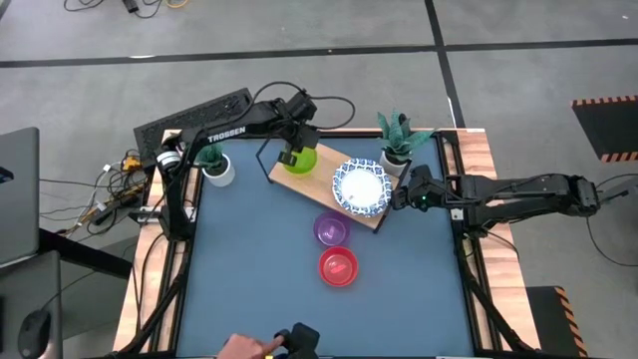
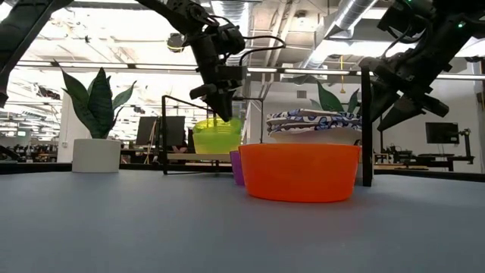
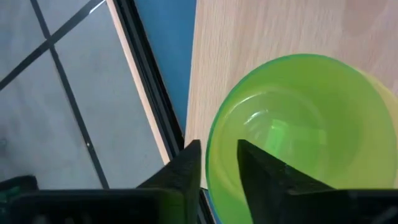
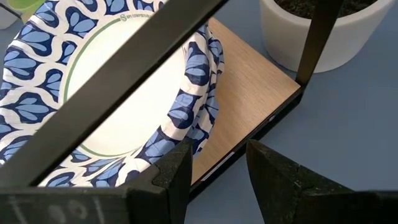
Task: Place and stack bowls onto a shelf
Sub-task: Stack the green bowl on top of the yellow bowl on the shelf
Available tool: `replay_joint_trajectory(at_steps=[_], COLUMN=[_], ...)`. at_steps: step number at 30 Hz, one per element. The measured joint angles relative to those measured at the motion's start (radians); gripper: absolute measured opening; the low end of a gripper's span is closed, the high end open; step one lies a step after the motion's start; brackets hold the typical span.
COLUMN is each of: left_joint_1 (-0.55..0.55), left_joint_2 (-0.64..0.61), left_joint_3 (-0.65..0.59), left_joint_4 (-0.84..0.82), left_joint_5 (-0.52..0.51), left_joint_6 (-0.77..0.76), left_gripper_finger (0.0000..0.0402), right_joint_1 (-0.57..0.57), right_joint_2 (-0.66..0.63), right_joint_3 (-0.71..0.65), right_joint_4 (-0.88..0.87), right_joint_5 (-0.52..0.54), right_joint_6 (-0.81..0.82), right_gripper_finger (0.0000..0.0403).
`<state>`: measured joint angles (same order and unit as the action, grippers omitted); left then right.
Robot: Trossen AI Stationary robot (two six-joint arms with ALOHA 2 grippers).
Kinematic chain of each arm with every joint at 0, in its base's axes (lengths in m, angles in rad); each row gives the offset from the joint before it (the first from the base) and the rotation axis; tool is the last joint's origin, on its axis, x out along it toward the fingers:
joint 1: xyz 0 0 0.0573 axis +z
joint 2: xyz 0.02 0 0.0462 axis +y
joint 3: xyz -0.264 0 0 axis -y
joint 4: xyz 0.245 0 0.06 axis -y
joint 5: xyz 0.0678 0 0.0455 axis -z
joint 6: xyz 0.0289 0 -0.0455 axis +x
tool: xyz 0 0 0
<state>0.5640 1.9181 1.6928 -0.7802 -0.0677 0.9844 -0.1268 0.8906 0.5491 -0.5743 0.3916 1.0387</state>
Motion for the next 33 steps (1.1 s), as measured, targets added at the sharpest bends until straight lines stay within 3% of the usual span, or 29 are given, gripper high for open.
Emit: replay_joint_trajectory(at_steps=[9,13,16,19,24,33], left_joint_1=[-0.026,-0.029,-0.028,-0.021,0.000,0.038], left_joint_2=[-0.011,-0.013,-0.014,-0.018,-0.012,-0.003], left_joint_3=[0.010,0.076,0.152,0.210,0.211,0.141], left_joint_4=[-0.016,-0.026,-0.078,-0.161,-0.251,-0.177], left_joint_5=[-0.029,-0.076,-0.055,0.014,0.066,0.109], left_joint_6=[-0.029,-0.077,-0.100,-0.103,-0.120,-0.186], left_gripper_finger=[0.0139,0.0139,0.0139,0.0118,0.0015,0.0000], right_joint_1=[0.000,0.000,0.000,0.000,0.000,0.000], right_joint_2=[0.000,0.000,0.000,0.000,0.000,0.000], right_joint_3=[0.000,0.000,0.000,0.000,0.000,0.000], right_joint_4=[0.000,0.000,0.000,0.000,0.000,0.000], right_joint_5=[0.000,0.000,0.000,0.000,0.000,0.000], right_joint_6=[0.000,-0.001,-0.003,-0.003,-0.003,-0.017], right_gripper_finger=[0.0178,0.0178,0.0178,0.0178,0.0178,0.0178])
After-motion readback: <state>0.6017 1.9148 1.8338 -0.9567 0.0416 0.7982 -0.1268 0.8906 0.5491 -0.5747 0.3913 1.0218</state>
